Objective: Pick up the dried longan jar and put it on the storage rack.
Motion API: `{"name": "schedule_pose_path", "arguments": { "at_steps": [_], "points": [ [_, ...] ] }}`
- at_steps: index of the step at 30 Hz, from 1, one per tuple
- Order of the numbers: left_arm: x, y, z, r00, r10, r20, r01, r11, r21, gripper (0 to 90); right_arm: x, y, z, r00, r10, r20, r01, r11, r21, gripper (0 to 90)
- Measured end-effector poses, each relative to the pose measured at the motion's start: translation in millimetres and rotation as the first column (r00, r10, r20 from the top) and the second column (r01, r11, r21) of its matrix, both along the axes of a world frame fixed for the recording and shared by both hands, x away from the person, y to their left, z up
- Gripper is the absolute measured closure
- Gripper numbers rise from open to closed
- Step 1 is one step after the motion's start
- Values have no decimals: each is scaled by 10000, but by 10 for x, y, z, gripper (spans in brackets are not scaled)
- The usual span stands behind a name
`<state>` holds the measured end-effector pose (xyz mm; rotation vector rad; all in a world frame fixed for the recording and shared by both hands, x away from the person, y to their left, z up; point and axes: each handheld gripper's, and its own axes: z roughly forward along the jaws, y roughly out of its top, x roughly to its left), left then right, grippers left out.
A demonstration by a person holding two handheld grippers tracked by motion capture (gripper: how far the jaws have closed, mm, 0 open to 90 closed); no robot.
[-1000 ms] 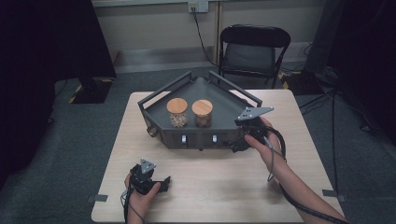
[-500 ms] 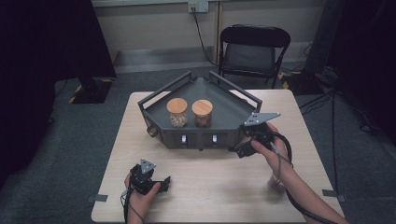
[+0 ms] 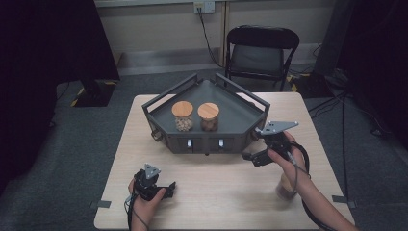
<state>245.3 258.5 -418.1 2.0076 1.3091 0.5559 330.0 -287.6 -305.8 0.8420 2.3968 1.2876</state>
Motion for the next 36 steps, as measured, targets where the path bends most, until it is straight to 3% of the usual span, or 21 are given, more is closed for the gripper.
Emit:
{"name": "schedule_pose_path", "arguments": {
  "at_steps": [23,36],
  "points": [
    [0,0,0,10000,-1,1,1,10000,2,3,-134,-333,-170,9987,-449,-244,448,9990,-34,22],
    [0,0,0,10000,2,2,-2,10000,-1,3,-272,-475,-235,9990,-402,-192,399,9991,-146,22]
  ]
}}
